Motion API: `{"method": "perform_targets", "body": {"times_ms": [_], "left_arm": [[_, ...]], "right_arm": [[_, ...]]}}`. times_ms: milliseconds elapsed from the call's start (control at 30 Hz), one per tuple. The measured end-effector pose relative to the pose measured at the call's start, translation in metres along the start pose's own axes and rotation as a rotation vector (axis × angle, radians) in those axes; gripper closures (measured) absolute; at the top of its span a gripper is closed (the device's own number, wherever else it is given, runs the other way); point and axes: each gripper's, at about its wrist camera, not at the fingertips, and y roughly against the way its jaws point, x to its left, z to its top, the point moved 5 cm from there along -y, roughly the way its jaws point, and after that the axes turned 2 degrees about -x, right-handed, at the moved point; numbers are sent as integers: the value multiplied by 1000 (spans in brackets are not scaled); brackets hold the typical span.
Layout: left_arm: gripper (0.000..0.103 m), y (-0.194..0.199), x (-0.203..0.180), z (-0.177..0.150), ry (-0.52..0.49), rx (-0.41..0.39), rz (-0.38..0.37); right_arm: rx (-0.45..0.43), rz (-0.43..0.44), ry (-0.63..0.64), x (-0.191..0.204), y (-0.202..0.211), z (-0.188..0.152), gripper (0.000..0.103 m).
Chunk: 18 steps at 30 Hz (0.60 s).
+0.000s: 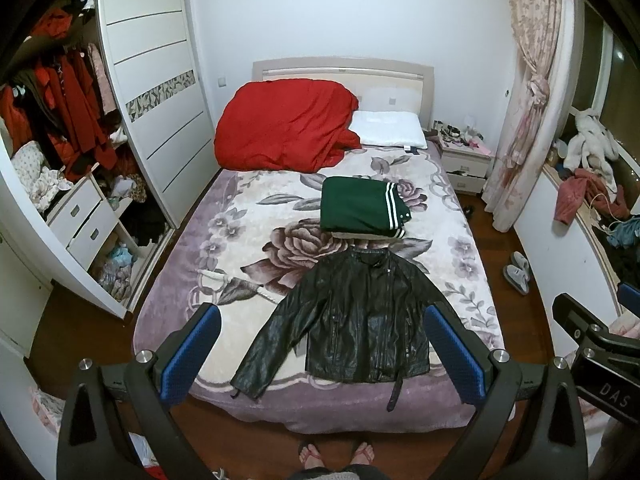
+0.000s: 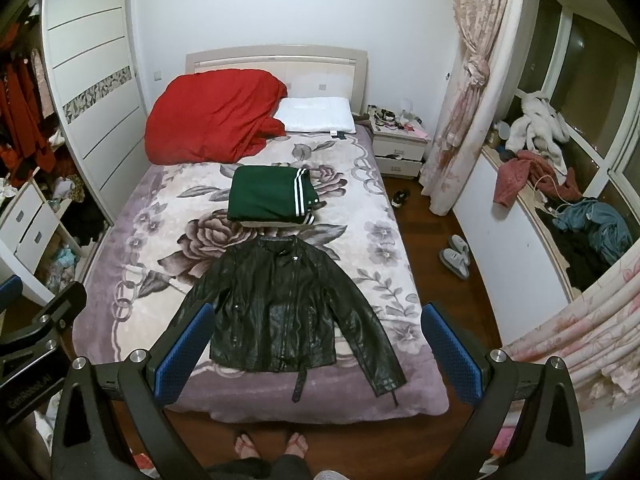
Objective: Fold large clothes
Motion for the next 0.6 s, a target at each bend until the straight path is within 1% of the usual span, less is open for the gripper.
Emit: {"method": "perform_targets", "body": {"times_ms": [600], "left_arm": [[0,0,-1,-5,1,-7,0]], "right_arm": [[-5,4,-2,-4,0,-4,0]]}}
